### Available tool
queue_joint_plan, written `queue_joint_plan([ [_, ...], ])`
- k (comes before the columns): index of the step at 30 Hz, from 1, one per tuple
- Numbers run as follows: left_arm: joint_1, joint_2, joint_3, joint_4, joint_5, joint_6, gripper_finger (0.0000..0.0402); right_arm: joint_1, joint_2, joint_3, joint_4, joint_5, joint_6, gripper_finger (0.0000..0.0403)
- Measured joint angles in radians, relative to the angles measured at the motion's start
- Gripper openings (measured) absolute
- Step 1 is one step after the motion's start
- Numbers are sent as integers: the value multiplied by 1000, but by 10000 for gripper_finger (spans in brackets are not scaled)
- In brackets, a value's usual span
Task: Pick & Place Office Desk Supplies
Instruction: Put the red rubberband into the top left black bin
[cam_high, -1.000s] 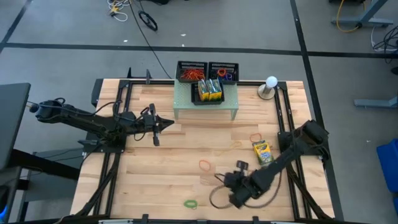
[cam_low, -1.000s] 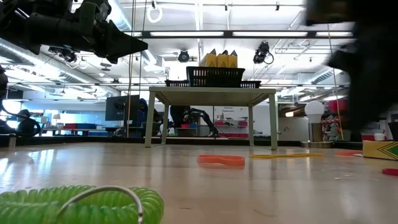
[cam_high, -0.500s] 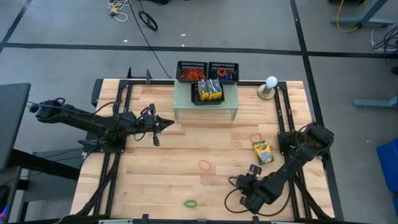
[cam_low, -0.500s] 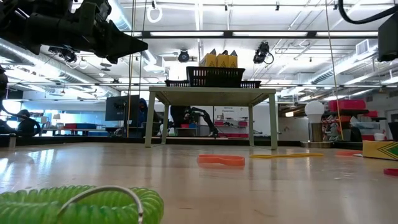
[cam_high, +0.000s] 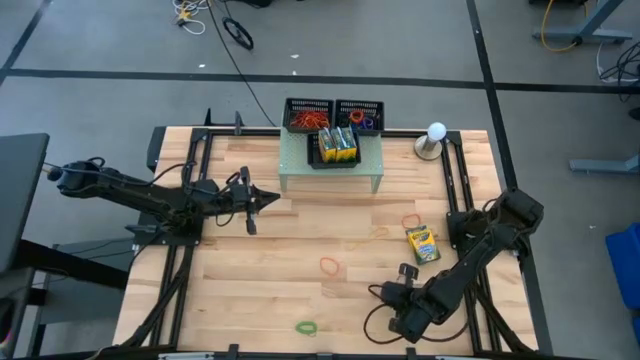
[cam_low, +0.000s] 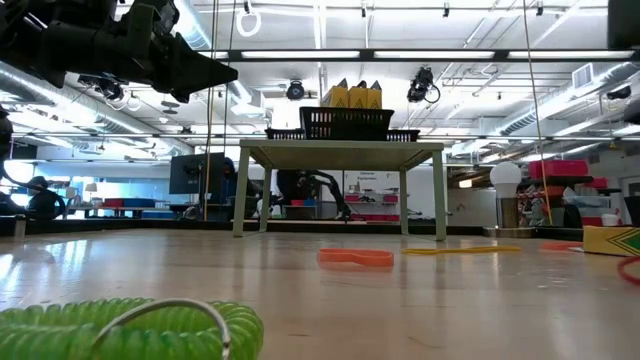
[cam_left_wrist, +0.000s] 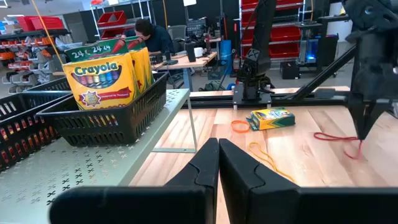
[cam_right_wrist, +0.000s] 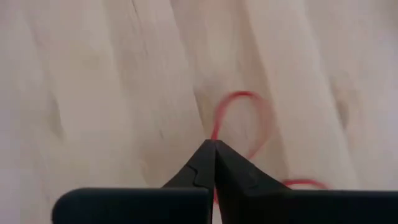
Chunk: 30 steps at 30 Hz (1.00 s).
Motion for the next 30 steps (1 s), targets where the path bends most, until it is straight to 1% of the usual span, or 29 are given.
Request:
queue_joint_plan([
  [4,0,0,0,0,0,0,20,-8,-25,-1,15,59,-46,5],
  [9,0,0,0,0,0,0,20,-38,-37,0,101,117,-140,4],
  [17,1,0,0,7,5,1,20,-86,-37,0,284,343,-308,4],
  [19,1,0,0,35,3,5,20,-103,-37,0,320,381,-334,4],
  [21,1,0,1,54,-22,19,20,-118,-37,0,345,416,-351,4],
  [23,-1,0,1,53,-17,4,20,-131,-37,0,364,435,-375,4],
  [27,-6,25,1,39,64,-114,20,-149,-37,0,409,450,-432,4],
  [28,-6,43,1,31,104,-140,20,-151,-37,1,419,451,-444,4],
  [30,-5,88,5,34,239,-173,17,-152,-33,2,444,458,-463,4],
])
